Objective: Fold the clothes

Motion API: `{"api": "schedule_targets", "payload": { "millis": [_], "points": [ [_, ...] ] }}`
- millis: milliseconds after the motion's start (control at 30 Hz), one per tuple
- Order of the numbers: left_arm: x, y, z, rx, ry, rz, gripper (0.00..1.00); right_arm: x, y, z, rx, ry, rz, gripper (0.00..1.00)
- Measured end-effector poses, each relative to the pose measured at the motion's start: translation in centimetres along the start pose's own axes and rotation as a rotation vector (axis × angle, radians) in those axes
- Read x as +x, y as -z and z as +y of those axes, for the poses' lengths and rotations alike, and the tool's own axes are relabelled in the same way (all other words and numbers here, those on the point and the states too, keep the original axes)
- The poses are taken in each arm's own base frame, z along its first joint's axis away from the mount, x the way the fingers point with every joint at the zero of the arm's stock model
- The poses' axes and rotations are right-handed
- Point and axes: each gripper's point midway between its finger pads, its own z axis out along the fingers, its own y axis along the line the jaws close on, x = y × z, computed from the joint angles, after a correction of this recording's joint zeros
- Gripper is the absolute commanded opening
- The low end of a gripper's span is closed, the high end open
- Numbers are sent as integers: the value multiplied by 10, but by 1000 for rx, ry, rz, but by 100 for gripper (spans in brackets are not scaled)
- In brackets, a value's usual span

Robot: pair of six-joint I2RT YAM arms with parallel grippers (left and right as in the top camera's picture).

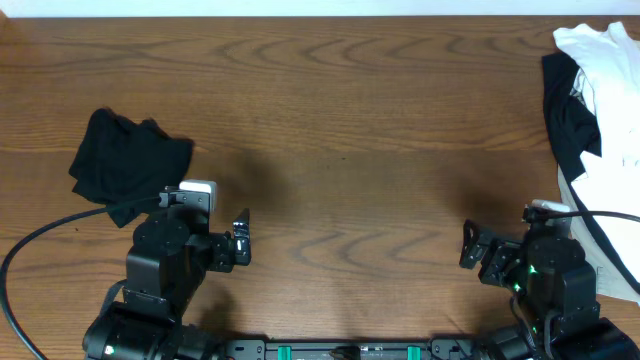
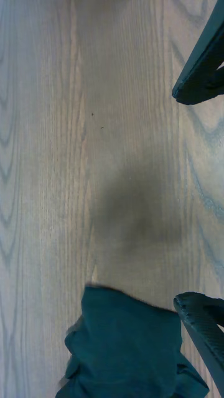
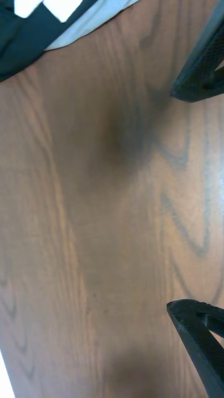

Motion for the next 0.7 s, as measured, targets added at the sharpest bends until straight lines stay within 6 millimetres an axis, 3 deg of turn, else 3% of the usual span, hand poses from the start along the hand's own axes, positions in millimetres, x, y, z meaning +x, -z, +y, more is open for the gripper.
{"api": "schedule_targets", "payload": {
  "millis": [233, 700],
  "points": [
    [0, 0, 1, -7, 0, -1, 98, 11, 0, -6, 25, 7, 46, 99],
    [0, 0, 1, -7, 0, -1, 98, 12, 3, -8, 23, 3, 37, 99]
  ]
}}
